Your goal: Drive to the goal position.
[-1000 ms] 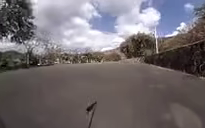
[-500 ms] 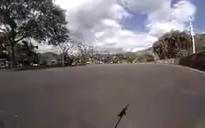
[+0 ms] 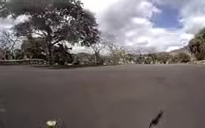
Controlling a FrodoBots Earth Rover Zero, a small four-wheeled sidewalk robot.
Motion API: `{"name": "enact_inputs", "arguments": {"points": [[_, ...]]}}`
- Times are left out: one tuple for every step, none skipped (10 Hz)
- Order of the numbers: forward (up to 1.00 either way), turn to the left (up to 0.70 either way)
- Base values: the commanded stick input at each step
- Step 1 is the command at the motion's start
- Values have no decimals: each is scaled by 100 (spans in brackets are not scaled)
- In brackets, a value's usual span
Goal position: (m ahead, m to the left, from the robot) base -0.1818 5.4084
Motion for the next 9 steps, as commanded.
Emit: {"name": "enact_inputs", "arguments": {"points": [[0,70],[0,70],[0,70],[0,70],[0,70],[0,70],[0,70],[0,70],[0,70]]}}
